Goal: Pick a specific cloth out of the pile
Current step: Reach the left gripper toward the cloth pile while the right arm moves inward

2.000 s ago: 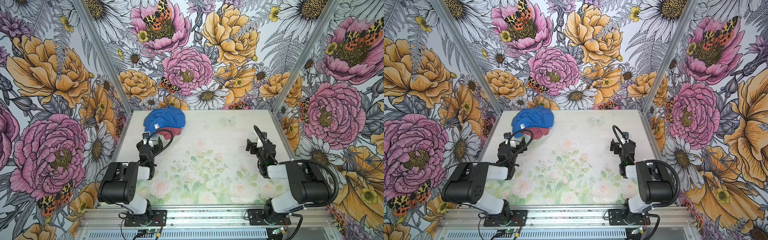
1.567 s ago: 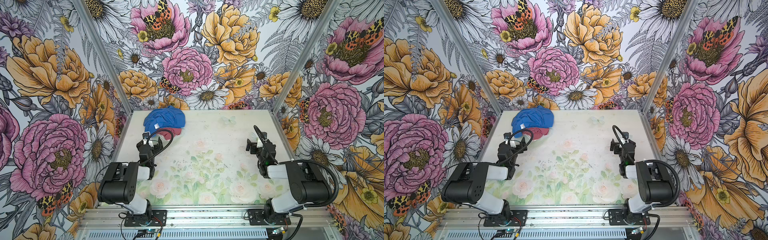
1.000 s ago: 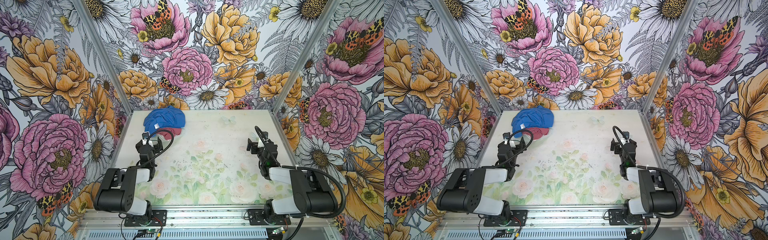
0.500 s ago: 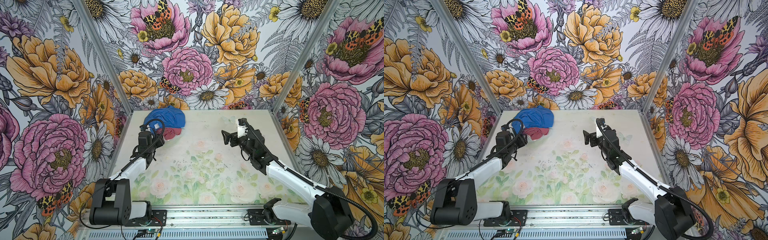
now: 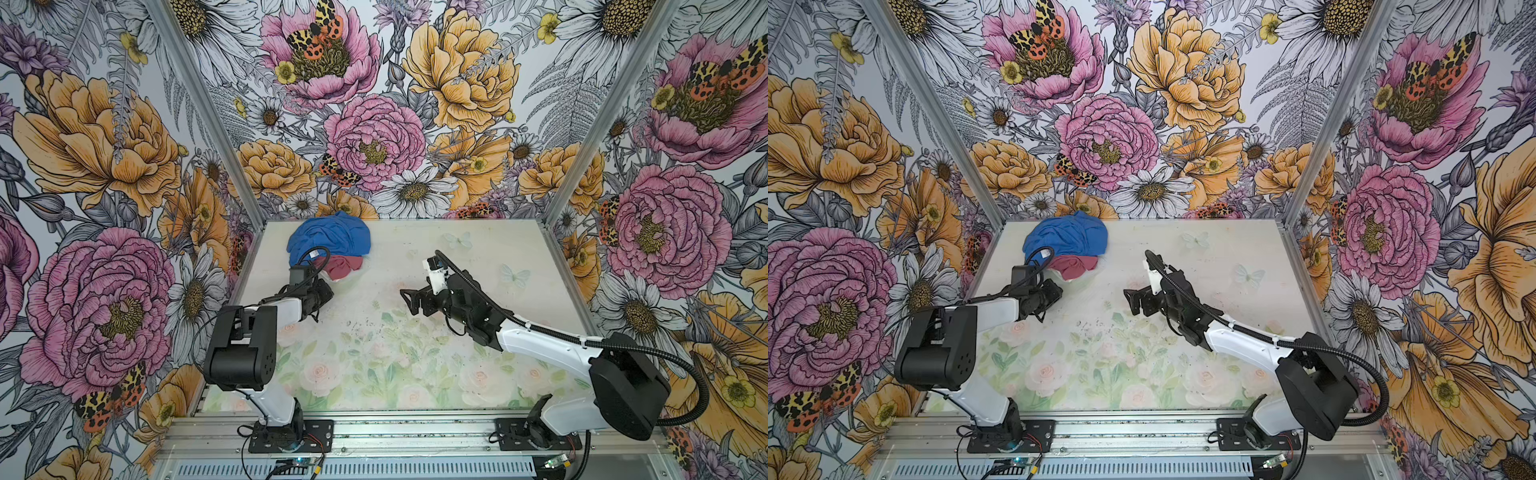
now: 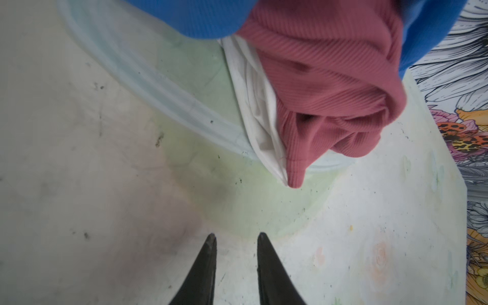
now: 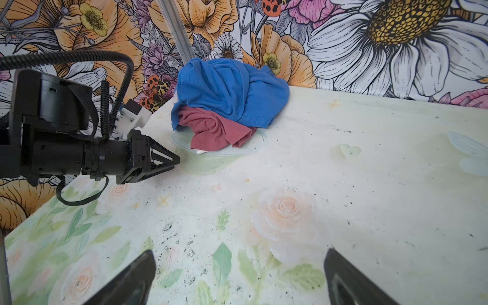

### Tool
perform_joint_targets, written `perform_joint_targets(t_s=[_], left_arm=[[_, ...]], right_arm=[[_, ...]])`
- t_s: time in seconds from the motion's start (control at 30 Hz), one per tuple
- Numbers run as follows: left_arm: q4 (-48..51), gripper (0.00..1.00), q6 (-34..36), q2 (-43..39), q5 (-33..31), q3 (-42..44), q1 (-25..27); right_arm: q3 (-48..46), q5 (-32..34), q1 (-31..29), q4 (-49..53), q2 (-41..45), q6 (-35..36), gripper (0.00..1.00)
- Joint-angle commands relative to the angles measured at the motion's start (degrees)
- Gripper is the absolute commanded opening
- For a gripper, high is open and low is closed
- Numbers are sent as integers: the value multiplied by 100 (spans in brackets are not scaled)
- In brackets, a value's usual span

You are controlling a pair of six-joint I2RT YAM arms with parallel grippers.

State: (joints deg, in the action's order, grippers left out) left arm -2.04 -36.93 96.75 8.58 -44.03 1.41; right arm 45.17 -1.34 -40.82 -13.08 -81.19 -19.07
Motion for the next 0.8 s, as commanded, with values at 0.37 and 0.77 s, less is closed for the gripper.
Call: perform_joint_targets(t_s=[0.37,0.77], left_arm=[[-918,31,-618,663,-884,-221,330],[-1574,34,-1142,1334,-1105,-288,545]], right_arm=[[-166,407,-12,1,454,203,99],[-207,497,-15,227,634,263,99]])
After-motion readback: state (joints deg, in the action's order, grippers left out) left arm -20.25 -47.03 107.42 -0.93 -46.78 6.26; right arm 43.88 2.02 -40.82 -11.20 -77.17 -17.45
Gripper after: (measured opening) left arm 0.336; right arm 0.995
